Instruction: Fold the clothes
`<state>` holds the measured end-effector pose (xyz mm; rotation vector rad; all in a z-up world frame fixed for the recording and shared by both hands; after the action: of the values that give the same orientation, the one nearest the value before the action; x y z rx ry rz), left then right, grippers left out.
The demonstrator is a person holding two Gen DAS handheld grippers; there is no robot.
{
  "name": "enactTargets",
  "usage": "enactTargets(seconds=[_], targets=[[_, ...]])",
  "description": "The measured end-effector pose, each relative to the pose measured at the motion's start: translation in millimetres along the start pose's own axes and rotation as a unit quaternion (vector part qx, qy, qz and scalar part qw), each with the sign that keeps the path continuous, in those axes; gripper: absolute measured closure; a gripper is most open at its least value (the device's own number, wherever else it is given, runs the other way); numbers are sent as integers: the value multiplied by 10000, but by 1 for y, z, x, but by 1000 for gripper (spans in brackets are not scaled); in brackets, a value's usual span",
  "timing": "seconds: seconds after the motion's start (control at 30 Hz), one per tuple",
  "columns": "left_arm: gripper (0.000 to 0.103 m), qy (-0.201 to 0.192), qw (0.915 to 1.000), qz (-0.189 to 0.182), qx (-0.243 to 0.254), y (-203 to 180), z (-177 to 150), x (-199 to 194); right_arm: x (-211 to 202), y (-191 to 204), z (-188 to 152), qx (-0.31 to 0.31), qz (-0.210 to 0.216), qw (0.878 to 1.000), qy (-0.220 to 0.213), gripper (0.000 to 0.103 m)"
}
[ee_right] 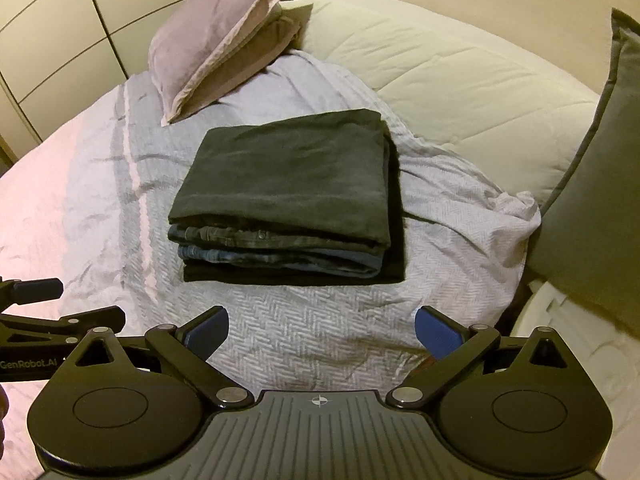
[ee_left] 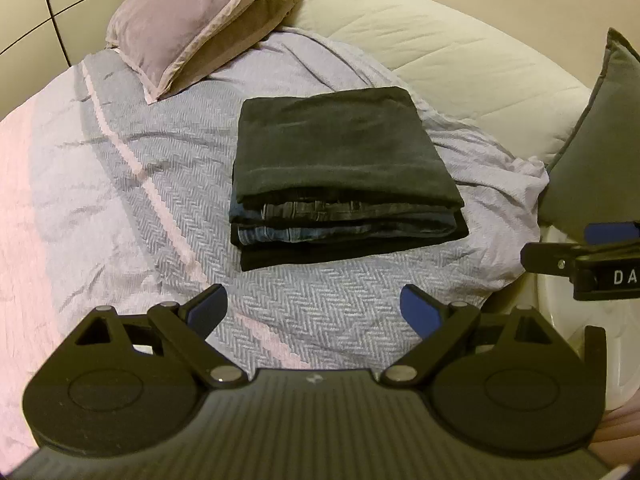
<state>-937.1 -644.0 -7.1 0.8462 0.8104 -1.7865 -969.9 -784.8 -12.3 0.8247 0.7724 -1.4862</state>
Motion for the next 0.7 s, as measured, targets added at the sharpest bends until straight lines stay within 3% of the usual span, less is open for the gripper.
enactTargets(seconds=[0.7], targets=[[11,102,9999,131,-25,-3,-2,3,7,5,-2,-109,135,9998,67,1]])
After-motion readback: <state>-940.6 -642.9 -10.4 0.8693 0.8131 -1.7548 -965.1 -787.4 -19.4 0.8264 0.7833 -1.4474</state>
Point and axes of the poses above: each gripper's, at about its wrist camera, not at the fingertips, and x roughly the way its jaws point, y to its left, z to its top, the point moved 3 cm from there along x, roughly the way its jaws point, and after that the axes turned 9 degrees about -z, right-handed, at the moved point
